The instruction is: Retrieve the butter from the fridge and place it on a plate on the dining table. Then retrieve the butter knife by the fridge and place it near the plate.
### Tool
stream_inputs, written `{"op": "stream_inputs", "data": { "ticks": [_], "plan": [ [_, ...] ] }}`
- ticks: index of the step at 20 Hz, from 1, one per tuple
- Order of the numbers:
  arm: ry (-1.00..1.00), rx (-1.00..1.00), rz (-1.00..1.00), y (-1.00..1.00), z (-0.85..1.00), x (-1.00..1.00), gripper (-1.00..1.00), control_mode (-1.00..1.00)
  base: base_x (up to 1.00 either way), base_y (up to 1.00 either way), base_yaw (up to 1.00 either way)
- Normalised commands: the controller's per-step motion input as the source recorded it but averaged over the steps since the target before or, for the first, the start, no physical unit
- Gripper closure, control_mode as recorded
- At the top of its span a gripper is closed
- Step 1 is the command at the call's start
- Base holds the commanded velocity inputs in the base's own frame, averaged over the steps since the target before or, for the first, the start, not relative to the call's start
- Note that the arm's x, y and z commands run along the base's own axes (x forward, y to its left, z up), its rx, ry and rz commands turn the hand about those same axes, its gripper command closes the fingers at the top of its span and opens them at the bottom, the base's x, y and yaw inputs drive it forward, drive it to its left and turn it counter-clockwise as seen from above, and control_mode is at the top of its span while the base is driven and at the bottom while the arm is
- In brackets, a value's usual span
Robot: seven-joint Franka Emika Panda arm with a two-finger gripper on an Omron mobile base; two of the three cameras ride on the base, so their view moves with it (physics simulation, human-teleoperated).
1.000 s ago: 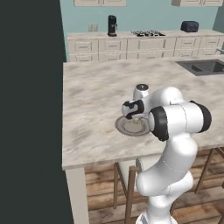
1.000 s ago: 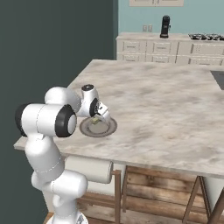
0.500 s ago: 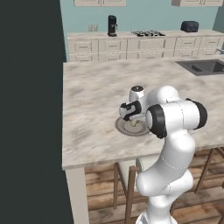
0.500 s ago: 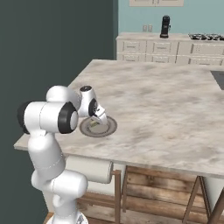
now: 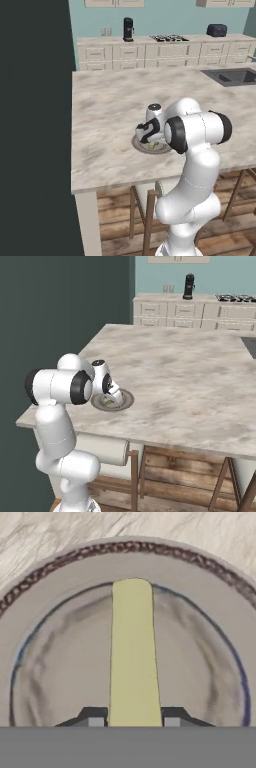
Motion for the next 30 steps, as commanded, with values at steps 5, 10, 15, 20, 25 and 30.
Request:
{"op": "stream_inputs", "data": {
  "ticks": [5,10,15,20,25,30],
  "plan": [
    [-0.01,0.0,-0.01,0.0,-0.15,0.01,1.0,-1.0,0.0,0.0,0.0],
    [0.0,0.0,-0.01,0.0,-0.02,0.0,-1.0,-1.0,0.0,0.0,0.0],
    [0.0,0.0,-0.01,0.0,0.0,0.0,-1.0,-1.0,0.0,0.0,0.0],
    [0.0,0.0,-0.01,0.0,0.0,0.0,-1.0,-1.0,0.0,0.0,0.0],
    [0.09,-0.01,-0.01,0.0,0.38,0.0,-1.0,-1.0,0.0,0.0,0.0],
    [0.07,0.0,0.0,-0.01,0.95,-0.41,-1.0,-1.0,0.0,0.0,0.0]
  ]
}}
